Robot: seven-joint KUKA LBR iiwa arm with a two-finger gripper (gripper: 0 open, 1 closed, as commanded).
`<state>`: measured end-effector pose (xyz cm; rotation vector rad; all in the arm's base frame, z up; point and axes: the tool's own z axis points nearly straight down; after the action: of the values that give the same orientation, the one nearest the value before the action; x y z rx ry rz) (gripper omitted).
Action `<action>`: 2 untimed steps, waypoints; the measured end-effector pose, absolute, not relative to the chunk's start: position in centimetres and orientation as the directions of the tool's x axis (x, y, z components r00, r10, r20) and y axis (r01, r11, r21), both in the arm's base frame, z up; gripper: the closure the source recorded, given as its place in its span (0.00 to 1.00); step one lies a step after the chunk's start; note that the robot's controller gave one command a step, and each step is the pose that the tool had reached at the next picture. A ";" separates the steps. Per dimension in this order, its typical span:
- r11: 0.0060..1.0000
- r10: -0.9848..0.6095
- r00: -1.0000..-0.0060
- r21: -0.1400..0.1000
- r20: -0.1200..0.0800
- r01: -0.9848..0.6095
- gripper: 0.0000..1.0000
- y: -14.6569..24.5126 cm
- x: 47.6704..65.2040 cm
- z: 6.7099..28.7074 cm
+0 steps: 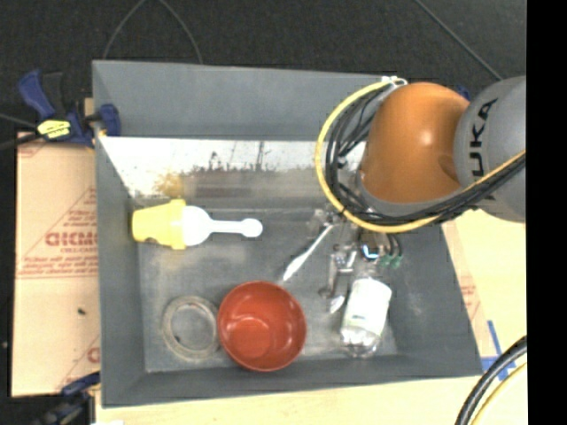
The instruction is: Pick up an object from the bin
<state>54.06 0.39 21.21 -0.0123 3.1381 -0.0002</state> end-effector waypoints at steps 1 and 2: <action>1.000 -0.008 -1.000 0.000 -0.004 -0.008 0.00 0.4 54.1 21.2; 0.989 0.150 -0.989 0.000 -0.002 0.150 0.00 3.3 56.0 15.3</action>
Offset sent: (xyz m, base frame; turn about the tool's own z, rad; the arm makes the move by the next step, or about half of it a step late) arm 0.0193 0.0295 -0.0576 0.1620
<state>56.00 3.35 15.28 0.2364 3.1309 0.0002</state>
